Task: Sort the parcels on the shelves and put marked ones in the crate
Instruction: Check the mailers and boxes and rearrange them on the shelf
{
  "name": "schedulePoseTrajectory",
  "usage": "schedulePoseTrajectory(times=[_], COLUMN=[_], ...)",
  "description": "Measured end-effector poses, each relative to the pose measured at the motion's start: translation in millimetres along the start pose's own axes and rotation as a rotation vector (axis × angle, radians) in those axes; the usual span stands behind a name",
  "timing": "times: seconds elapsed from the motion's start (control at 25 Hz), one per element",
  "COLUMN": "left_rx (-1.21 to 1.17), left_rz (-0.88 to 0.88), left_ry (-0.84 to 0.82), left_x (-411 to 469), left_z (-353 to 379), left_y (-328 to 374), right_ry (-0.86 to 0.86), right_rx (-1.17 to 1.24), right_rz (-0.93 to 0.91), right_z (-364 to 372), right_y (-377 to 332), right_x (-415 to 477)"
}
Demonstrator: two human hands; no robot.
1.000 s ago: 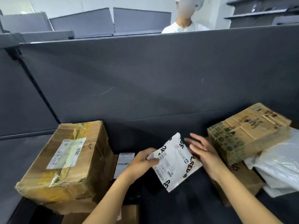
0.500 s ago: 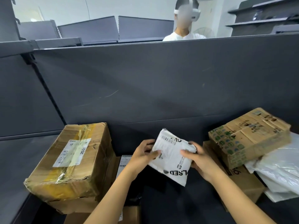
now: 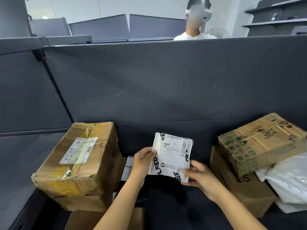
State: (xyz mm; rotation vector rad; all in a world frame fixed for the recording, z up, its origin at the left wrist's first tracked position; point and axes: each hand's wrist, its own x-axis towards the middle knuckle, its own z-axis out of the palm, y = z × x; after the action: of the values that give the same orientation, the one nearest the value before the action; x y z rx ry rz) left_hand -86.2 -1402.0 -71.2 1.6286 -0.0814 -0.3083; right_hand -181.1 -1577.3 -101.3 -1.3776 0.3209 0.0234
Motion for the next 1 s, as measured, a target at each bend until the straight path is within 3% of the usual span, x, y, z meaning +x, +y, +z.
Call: schedulePoseTrajectory(times=[0.28,0.56,0.84,1.0], left_rx=[-0.177,-0.27,-0.231,0.018], left_rz=[0.097,-0.001,-0.008,0.005], left_ry=[-0.13,0.036,0.072,0.064], left_x=[-15.3,-6.3,-3.8,-8.4], left_z=[-5.8,-30.0,-41.5,-38.9], left_y=[-1.8,0.4,-6.0,-21.7], right_ry=[0.076,0.017,0.017,0.056], right_rx=[0.236,0.068,-0.016,-0.014], right_rz=[0.014,-0.119,-0.081,0.055], right_z=[20.5,49.2,54.6,53.2], right_y=[3.9,-22.1,-12.8,15.6], right_x=[13.2,18.0,24.3,34.0])
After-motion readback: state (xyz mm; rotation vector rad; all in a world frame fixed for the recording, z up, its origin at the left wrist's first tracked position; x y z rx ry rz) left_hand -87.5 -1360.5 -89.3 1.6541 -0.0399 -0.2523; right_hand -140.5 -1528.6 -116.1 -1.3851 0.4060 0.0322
